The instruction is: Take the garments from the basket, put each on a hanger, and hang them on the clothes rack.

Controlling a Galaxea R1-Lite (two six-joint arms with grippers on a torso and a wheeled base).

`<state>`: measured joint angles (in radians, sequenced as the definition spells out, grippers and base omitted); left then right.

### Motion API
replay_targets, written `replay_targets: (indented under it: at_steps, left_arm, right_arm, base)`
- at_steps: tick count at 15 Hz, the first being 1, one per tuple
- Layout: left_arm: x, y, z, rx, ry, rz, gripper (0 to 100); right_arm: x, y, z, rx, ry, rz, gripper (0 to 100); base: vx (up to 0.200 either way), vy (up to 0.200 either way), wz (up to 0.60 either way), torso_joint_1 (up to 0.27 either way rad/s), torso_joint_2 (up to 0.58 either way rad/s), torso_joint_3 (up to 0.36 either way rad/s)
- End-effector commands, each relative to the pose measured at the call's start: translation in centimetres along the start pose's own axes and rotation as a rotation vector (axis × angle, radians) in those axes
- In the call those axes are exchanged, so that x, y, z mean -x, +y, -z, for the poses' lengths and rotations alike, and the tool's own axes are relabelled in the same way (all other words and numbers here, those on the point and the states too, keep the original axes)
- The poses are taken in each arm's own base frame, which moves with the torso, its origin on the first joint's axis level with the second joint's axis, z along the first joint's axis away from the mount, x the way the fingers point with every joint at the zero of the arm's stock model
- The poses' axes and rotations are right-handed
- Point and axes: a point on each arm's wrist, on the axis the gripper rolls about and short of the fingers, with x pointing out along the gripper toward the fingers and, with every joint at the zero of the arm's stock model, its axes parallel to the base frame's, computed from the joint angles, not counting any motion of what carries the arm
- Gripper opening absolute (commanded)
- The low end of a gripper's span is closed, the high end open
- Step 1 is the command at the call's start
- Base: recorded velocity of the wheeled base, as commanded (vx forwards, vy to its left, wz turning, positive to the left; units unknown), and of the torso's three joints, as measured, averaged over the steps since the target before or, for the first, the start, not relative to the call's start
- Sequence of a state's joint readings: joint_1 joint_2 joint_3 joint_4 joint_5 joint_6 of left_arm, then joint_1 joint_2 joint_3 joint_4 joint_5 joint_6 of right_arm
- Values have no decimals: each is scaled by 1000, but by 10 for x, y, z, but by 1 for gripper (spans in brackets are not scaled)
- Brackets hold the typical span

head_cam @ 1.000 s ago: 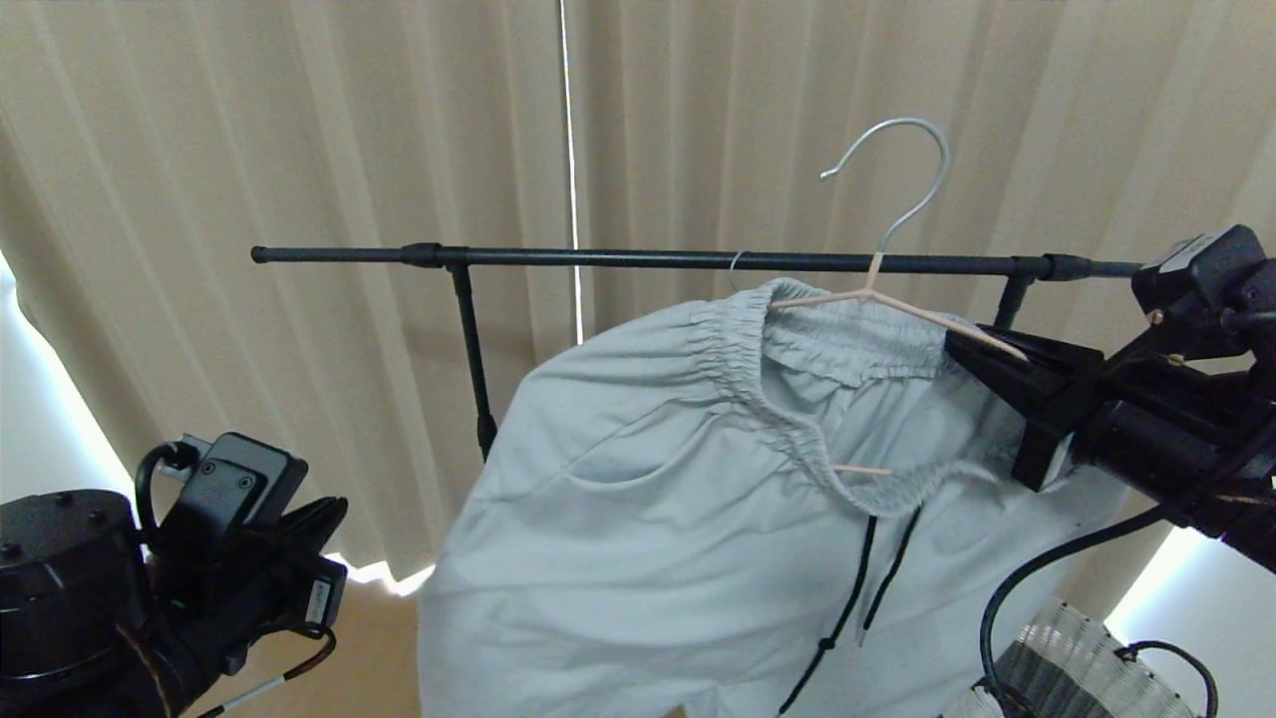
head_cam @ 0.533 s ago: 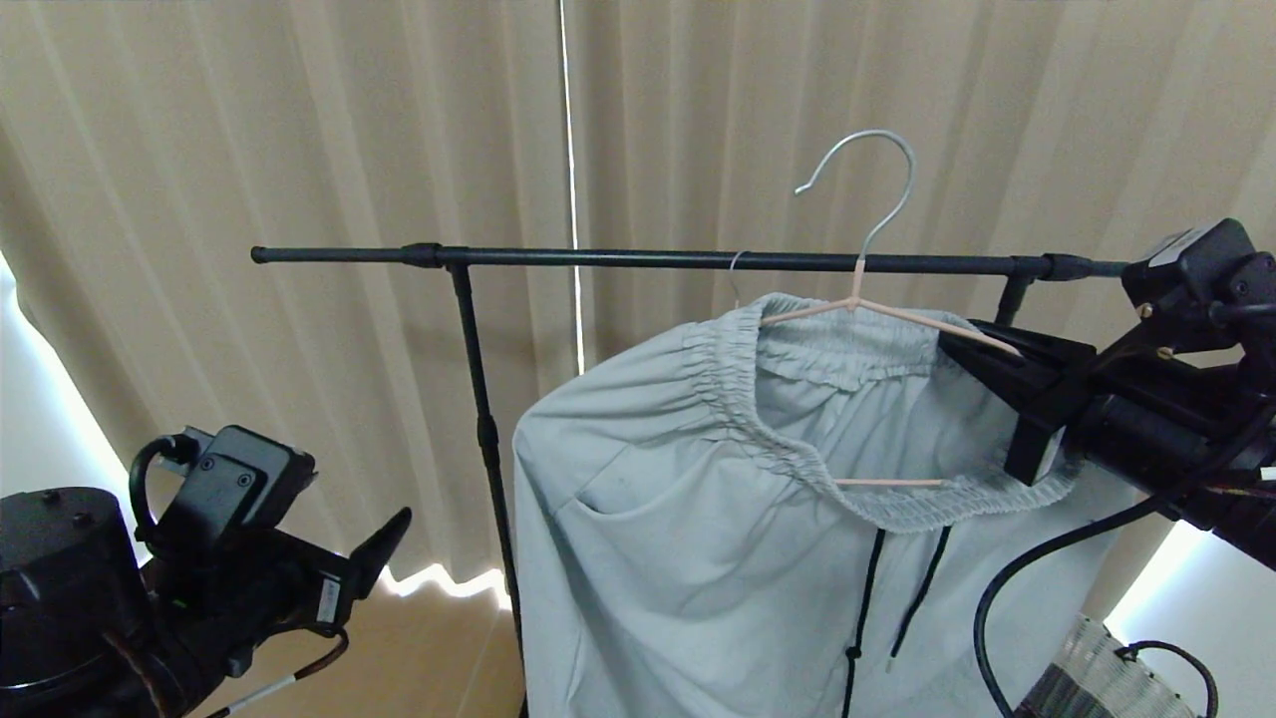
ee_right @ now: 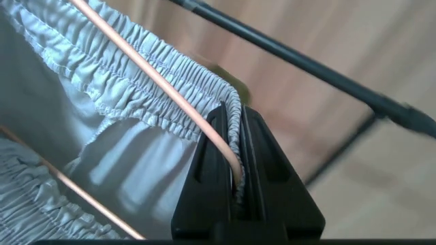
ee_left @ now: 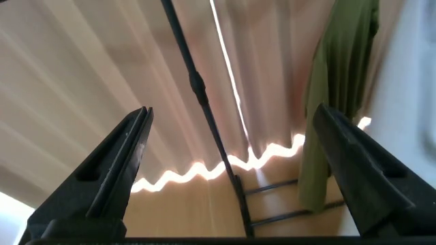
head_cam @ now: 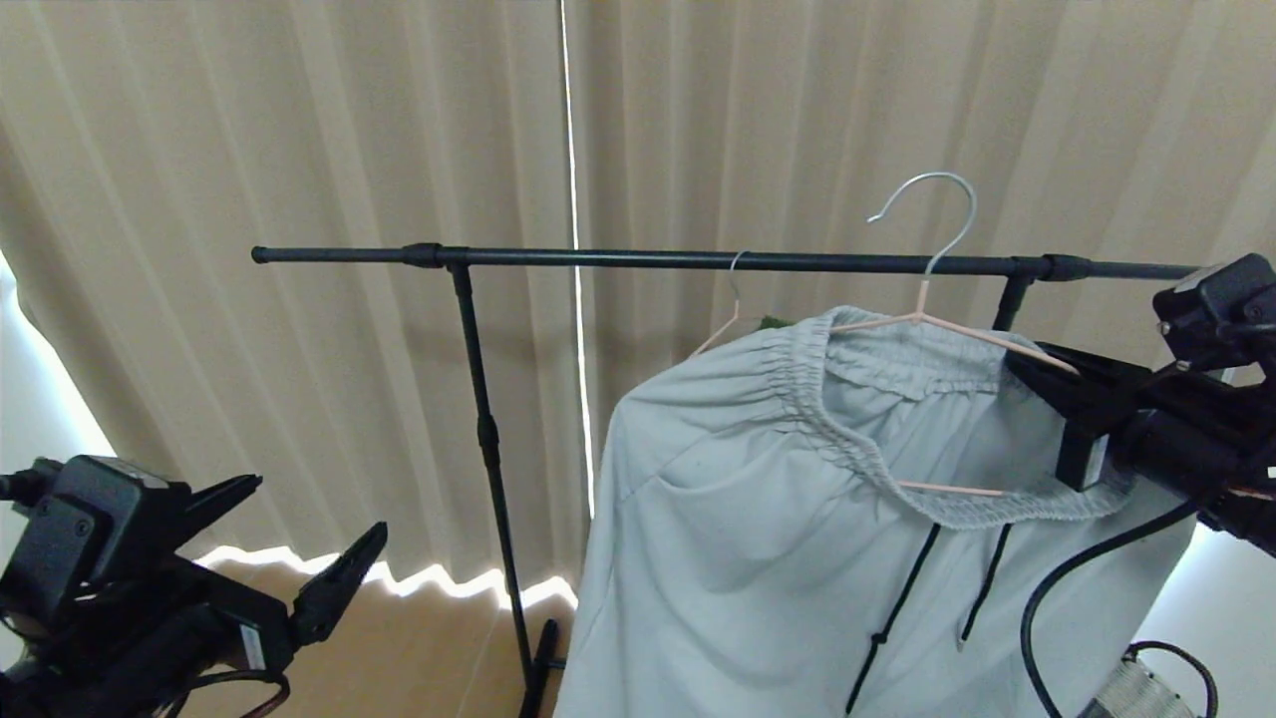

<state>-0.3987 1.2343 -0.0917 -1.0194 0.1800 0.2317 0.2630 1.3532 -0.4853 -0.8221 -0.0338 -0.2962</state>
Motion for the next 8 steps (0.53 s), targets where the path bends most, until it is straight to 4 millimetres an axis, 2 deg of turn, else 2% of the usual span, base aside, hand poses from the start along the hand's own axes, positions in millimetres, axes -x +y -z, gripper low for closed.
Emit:
replay_targets:
  at_steps: [1,6,8]
  left_arm:
    - [8,2,-3,7,-37,-2,100]
    - [9,3,-5,13,-52,-7,100]
    - [10,4,-6,17,-59,-7,100]
  right_arm:
    - [10,-15,9,19,30,79,0]
    - [24,-37,22,22,81,203,0]
    - [37,-45,37,48,155,297,0]
  base:
    - [0,0,0,0,0,0]
    - [0,0,0,0,0,0]
    - [0,0,0,0,0,0]
